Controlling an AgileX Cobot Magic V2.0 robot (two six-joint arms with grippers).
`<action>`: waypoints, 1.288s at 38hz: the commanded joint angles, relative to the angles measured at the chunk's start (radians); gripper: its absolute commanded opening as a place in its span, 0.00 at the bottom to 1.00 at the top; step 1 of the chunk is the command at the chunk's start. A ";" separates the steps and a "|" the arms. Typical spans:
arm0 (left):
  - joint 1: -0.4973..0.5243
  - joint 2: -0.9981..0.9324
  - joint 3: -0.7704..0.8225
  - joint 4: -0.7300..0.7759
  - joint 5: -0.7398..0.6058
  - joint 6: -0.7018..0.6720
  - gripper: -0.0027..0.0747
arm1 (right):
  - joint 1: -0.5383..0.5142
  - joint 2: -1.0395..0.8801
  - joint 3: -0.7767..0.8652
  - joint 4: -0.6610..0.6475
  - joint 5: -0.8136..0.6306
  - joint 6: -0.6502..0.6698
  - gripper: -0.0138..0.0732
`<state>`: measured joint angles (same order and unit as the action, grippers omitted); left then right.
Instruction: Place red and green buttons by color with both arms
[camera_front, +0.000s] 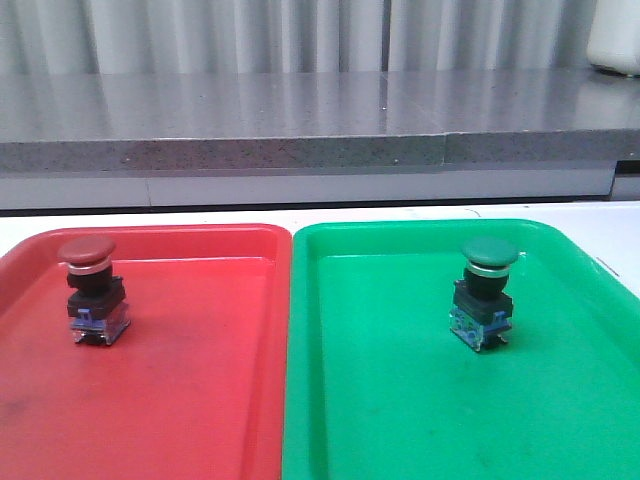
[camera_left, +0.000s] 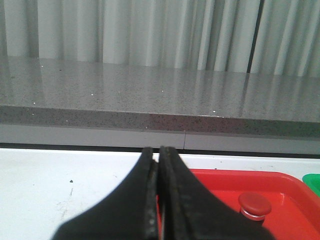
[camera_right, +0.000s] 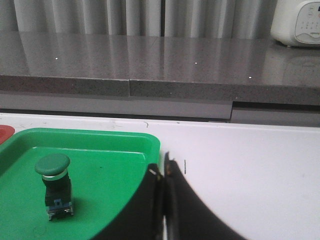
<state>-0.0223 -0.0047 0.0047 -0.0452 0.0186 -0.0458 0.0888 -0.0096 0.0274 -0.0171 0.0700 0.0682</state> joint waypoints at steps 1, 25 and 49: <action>0.000 -0.017 0.025 -0.007 -0.081 0.000 0.01 | -0.008 -0.017 -0.006 -0.012 -0.070 0.000 0.03; 0.000 -0.017 0.025 -0.007 -0.081 0.000 0.01 | -0.043 -0.018 -0.006 -0.012 -0.075 -0.013 0.04; 0.000 -0.017 0.025 -0.007 -0.081 0.000 0.01 | -0.043 -0.017 -0.006 -0.012 -0.070 -0.013 0.04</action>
<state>-0.0223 -0.0047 0.0047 -0.0452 0.0186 -0.0458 0.0513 -0.0096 0.0274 -0.0171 0.0767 0.0620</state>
